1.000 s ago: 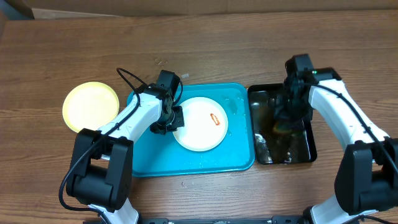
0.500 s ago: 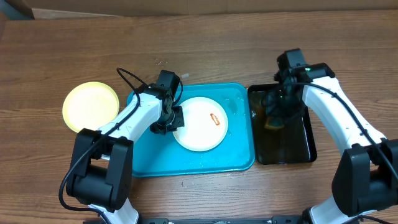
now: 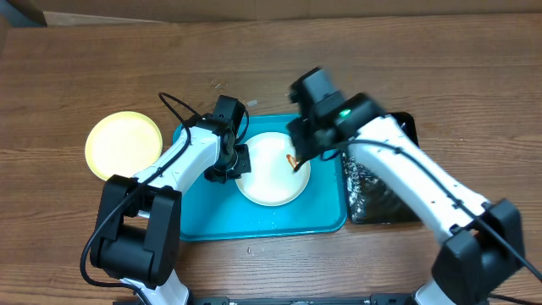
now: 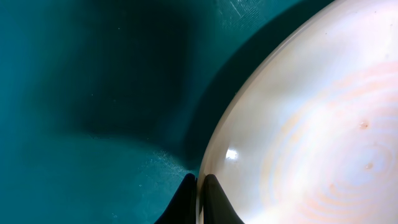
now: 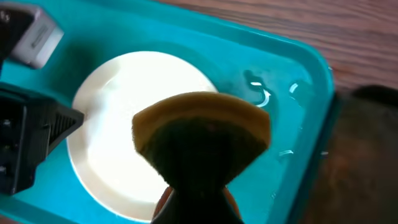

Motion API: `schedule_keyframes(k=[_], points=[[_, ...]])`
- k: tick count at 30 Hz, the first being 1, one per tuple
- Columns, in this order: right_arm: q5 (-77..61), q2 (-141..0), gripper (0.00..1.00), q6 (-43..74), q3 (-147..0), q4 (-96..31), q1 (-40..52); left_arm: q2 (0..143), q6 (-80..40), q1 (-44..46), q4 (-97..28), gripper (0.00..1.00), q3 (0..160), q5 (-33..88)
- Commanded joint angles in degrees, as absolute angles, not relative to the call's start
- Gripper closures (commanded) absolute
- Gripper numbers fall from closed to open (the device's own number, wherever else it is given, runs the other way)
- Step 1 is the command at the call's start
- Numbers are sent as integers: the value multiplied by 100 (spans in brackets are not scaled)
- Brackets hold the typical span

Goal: Clean dirty plates on tray and stack at the side
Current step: 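Wipe the white plate with the sponge in the right gripper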

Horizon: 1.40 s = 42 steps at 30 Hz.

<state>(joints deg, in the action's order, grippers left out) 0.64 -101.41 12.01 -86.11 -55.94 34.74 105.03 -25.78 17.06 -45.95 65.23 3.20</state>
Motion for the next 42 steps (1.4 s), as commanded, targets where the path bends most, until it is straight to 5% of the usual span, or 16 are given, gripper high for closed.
schedule_keyframes(k=[1,23,42], points=[[1142,-10604,96,1225,-8733,-5500,3800,10562,-2589,1728,-4600,96,6486,296],[947,-12381,95,1984,-8615,-5140,3924,10562,-2569,1728,-4633,96,6486,279],[-3138,-12484,96,1177,-8864,-4845,3730,10562,-2528,1728,-4639,96,6486,272]])
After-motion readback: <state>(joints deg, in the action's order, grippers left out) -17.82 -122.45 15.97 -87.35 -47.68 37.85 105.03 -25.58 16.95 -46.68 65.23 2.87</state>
